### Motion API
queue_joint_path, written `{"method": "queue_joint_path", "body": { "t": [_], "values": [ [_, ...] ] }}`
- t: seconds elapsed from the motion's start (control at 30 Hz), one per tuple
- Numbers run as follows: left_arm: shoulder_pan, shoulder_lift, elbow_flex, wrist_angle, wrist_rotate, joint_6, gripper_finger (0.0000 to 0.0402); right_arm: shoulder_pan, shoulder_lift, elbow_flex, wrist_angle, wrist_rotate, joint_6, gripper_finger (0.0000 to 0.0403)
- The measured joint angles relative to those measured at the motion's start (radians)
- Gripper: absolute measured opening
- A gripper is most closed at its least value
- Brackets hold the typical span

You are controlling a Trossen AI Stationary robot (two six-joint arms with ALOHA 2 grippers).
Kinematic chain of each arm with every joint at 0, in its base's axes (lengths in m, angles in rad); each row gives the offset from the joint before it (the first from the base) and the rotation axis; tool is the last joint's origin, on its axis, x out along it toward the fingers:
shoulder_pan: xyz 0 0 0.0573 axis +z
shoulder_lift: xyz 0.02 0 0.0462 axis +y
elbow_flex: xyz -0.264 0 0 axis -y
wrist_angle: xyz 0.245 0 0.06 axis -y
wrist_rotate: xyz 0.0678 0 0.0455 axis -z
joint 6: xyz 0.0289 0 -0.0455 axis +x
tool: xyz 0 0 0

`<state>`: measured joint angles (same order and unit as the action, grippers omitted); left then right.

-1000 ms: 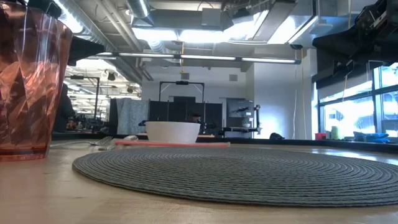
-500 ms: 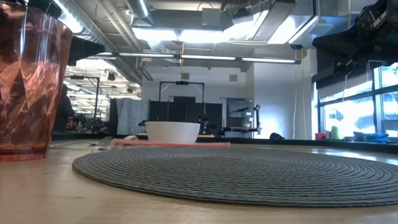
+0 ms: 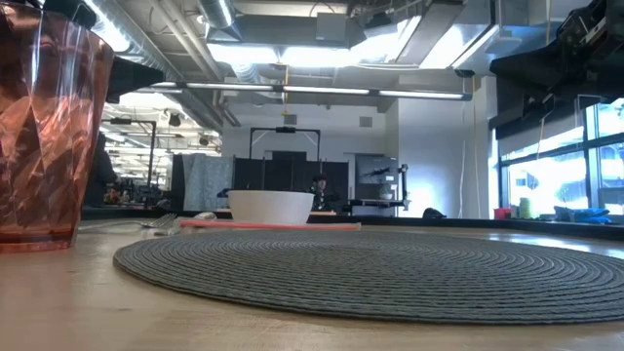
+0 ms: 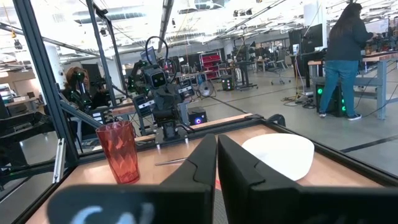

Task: Pick & Place Utensil

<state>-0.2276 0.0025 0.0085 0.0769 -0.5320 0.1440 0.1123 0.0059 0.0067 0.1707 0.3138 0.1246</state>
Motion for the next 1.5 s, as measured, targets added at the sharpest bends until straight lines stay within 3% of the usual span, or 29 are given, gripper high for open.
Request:
{"method": "queue_joint_path", "body": {
  "t": [1.37, 1.5],
  "values": [
    [0.0, 0.0, 0.0, 0.0, 0.0, 0.0, 0.0004, 0.0, 0.0, 0.0, 0.034, 0.025, 0.004, 0.0017],
    [0.0, 0.0, 0.0, 0.001, 0.0, 0.0, 0.0004, -0.003, 0.0, 0.0, 0.066, 0.051, 0.069, 0.0017]
  ]
}}
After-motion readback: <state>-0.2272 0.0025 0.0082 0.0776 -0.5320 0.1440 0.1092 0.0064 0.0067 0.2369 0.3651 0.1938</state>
